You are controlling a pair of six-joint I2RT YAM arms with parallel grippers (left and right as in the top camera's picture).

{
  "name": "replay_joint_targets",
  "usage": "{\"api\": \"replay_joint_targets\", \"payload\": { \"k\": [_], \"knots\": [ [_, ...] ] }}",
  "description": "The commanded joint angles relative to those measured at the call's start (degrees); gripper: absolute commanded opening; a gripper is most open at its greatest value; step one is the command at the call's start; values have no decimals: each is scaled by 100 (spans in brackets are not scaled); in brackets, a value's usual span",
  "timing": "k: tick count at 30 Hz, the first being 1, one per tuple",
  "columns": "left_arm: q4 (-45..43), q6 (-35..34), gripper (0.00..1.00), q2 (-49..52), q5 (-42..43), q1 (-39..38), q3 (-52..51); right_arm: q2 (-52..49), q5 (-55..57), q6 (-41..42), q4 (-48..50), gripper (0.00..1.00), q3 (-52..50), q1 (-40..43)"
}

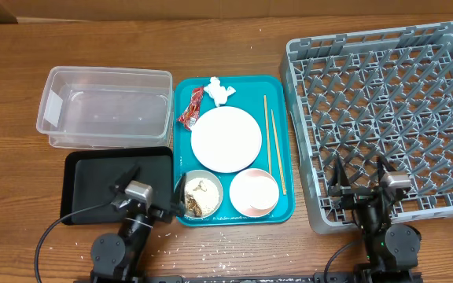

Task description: Sort waste into correct bins and load items into the dishwasher

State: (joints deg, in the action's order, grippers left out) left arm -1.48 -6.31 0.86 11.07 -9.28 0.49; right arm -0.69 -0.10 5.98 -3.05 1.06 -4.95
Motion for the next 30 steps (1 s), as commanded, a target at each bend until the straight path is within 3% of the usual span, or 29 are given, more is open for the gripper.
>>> {"api": "replay_joint_targets", "payload": {
  "k": [1, 6, 11, 17, 22, 26, 30],
  "knots": [
    [-334, -638, 100, -61, 1047, 26, 4, 52, -1211, 7, 522, 100, -57, 15],
    [-339, -1211, 100, -52, 1036, 26, 682, 33, -1443, 7, 787, 100, 546, 15],
    [323, -1425, 100, 455, 1040, 26, 2057, -476, -1460, 7, -345, 100, 1906, 15],
    [2920, -1187, 100, 2892, 1932, 26, 4817, -2544, -1836, 7, -2367, 100, 4227, 15],
    [4516, -1049, 100, 4802, 2872, 24, 6511, -4236, -2511, 2, -3646, 100, 5871, 15],
    [4802, -1303, 100, 5821, 3873, 26, 7058, -5139, -2597, 4, -4232, 100, 6572, 15],
    [4546, -1248, 100, 6575, 4806, -116, 7071, -5654, -2813, 7, -4509, 100, 6706, 17]
  ]
}}
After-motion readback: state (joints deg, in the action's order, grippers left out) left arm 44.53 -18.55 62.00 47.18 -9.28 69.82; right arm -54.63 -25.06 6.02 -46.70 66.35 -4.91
